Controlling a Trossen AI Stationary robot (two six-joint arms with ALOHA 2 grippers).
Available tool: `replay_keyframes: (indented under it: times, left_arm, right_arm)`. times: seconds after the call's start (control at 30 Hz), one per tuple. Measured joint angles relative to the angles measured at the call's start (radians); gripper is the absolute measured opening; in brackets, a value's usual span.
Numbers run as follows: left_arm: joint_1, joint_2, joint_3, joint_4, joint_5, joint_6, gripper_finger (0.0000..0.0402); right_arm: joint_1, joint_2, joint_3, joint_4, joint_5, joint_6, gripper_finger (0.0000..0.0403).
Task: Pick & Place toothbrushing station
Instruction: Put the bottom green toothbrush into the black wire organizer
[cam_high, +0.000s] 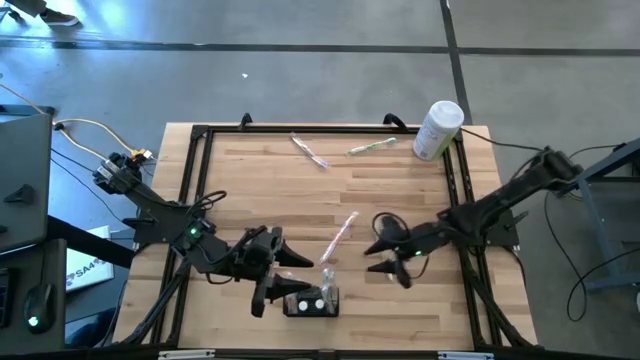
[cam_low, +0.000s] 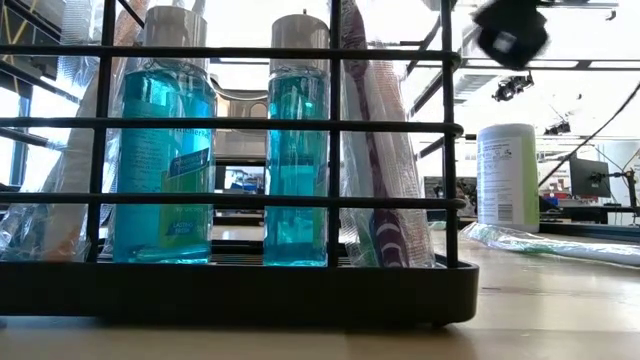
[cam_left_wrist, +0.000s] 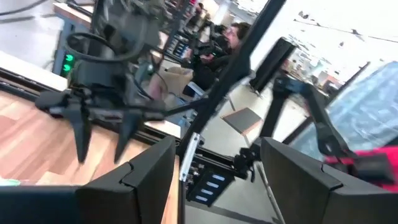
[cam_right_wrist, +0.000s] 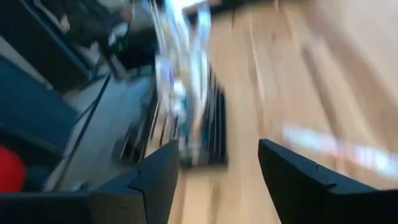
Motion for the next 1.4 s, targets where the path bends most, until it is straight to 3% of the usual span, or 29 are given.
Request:
replay_keyframes:
  times: [0.2, 0.4, 0.53, 0.87, 1.4]
  left_arm:
    - [0.0, 0.0, 0.0, -0.012, 0.07, 0.05, 0.0235]
    - [0.0, 0.0, 0.0, -0.046, 0.069, 0.054, 0.0235]
    - [0.0, 0.0, 0.0, -0.046, 0.069, 0.053, 0.0235]
    - [0.0, 0.0, 0.0, -0.057, 0.068, 0.0, 0.0235]
    - [0.0, 0.001, 0.0, -0.09, 0.065, -0.03, 0.0235]
  right_arm:
    - [-0.015, -0.131, 0.0, -0.332, -0.057, 0.27, 0.0212]
    - [-0.069, -0.111, 0.0, -0.491, -0.054, 0.519, 0.0212]
    - [-0.11, -0.049, 0.0, -0.524, -0.075, 0.537, 0.0225]
    - [-0.206, 0.134, 0.0, -0.546, -0.082, 0.531, 0.0303]
    - [-0.256, 0.356, 0.0, -0.472, -0.082, 0.547, 0.0309]
